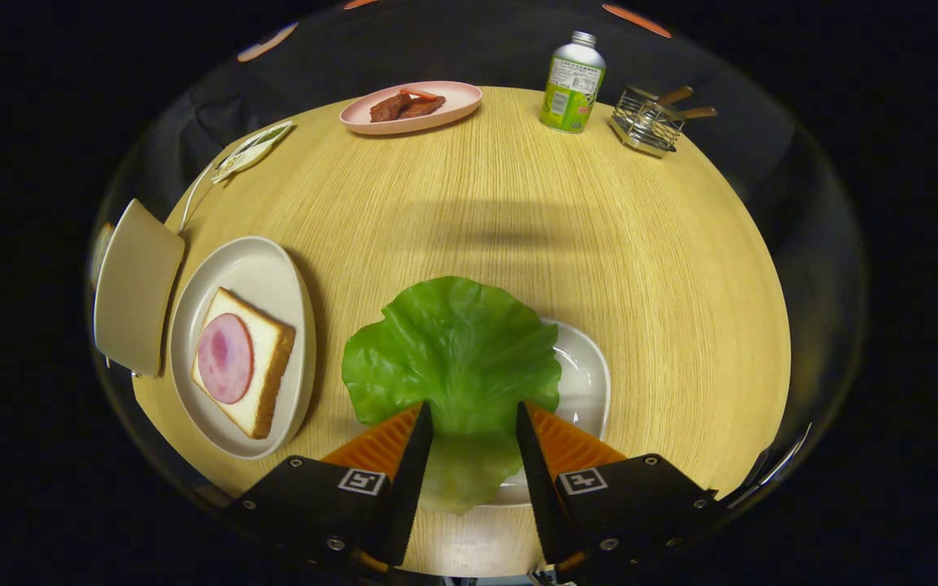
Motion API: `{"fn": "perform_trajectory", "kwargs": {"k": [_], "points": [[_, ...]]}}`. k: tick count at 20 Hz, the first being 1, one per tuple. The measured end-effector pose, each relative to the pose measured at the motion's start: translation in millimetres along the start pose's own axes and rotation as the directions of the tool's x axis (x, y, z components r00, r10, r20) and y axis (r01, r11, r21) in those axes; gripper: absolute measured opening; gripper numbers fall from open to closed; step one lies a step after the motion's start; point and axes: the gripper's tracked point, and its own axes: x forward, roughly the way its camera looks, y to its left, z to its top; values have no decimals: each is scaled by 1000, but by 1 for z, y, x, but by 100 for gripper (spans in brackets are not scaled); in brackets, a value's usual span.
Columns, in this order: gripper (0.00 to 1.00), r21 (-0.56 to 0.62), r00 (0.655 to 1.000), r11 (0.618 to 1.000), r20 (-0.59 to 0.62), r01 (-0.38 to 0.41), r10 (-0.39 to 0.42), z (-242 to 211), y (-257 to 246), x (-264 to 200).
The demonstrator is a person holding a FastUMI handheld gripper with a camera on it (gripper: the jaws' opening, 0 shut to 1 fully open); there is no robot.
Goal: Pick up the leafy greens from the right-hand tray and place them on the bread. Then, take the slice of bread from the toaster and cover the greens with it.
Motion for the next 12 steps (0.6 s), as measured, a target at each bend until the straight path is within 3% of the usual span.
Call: {"fn": "perform_trajectory", "kwargs": {"k": [2, 4, 5, 7, 9, 12], "points": [[59, -59, 999, 998, 27, -19, 20, 2, 4, -2], [48, -68, 999, 997, 36, -20, 22, 3, 8, -2], [33, -69, 999, 997, 42, -18, 21, 3, 12, -2], [12, -83, 999, 997, 47, -7, 11, 3, 16, -2], [3, -73, 999, 997, 47, -6, 9, 3, 17, -3], [2, -81, 998, 996, 44, -34, 38, 0, 22, -9]]}}
